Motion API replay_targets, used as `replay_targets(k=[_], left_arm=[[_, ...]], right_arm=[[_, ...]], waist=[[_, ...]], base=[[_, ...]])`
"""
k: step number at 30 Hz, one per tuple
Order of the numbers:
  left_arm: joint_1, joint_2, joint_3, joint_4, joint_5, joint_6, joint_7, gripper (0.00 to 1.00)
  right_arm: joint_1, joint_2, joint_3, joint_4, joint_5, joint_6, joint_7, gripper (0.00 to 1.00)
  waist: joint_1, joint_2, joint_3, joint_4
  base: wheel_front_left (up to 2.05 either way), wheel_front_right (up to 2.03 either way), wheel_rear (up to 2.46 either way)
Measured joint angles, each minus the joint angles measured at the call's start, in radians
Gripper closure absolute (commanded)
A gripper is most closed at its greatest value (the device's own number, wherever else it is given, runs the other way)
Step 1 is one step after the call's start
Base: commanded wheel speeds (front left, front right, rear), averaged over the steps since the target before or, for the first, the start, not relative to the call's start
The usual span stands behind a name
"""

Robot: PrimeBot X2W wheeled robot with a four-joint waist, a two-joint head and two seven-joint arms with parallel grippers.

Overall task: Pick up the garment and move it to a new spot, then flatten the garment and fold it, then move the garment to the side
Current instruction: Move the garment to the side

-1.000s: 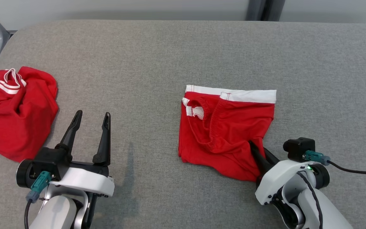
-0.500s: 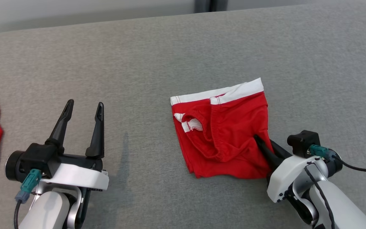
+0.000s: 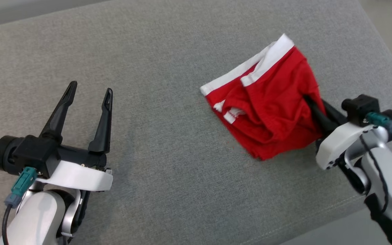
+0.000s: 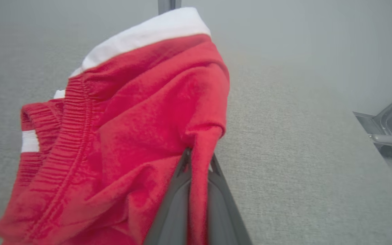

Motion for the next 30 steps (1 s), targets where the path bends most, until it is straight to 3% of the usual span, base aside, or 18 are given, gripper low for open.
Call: replay_targets(k=[12, 22, 23, 24, 25, 30], left_arm=[[-0.102, 0.050, -0.040, -0.121, 0.059, -0.023, 0.082, 0.00], [-0.176, 0.059, -0.058, -0.147, 0.075, -0.044, 0.102, 0.00], [-0.176, 0.060, -0.058, -0.148, 0.077, -0.045, 0.103, 0.00], [-0.176, 0.063, -0.059, -0.147, 0.077, -0.045, 0.106, 0.00], [-0.177, 0.063, -0.059, -0.147, 0.077, -0.045, 0.106, 0.00], [-0.187, 0.063, -0.063, -0.146, 0.077, -0.045, 0.106, 0.00]], right_arm=[[-0.215, -0.161, -0.070, 0.197, 0.016, 0.000, -0.093, 1.00], [-0.328, -0.215, -0.187, 0.361, 0.045, 0.000, -0.118, 1.00], [-0.334, -0.208, -0.187, 0.372, 0.046, 0.000, -0.119, 0.91], [-0.340, -0.200, -0.191, 0.381, 0.049, 0.000, -0.120, 0.54], [-0.347, -0.195, -0.199, 0.397, 0.052, 0.000, -0.121, 0.00], [-0.377, -0.193, -0.258, 0.460, 0.046, 0.000, -0.128, 0.00]], waist=[[0.0000, 0.0000, 0.164, -0.056], [0.0000, 0.0000, 0.255, -0.039], [0.0000, 0.0000, 0.261, -0.037], [0.0000, 0.0000, 0.266, -0.035], [0.0000, 0.0000, 0.271, -0.034], [0.0000, 0.0000, 0.280, -0.027]], base=[[0.00, 0.00, 0.00], [0.00, 0.00, 0.00], [0.00, 0.00, 0.00], [0.00, 0.00, 0.00], [0.00, 0.00, 0.00], [0.00, 0.00, 0.00]])
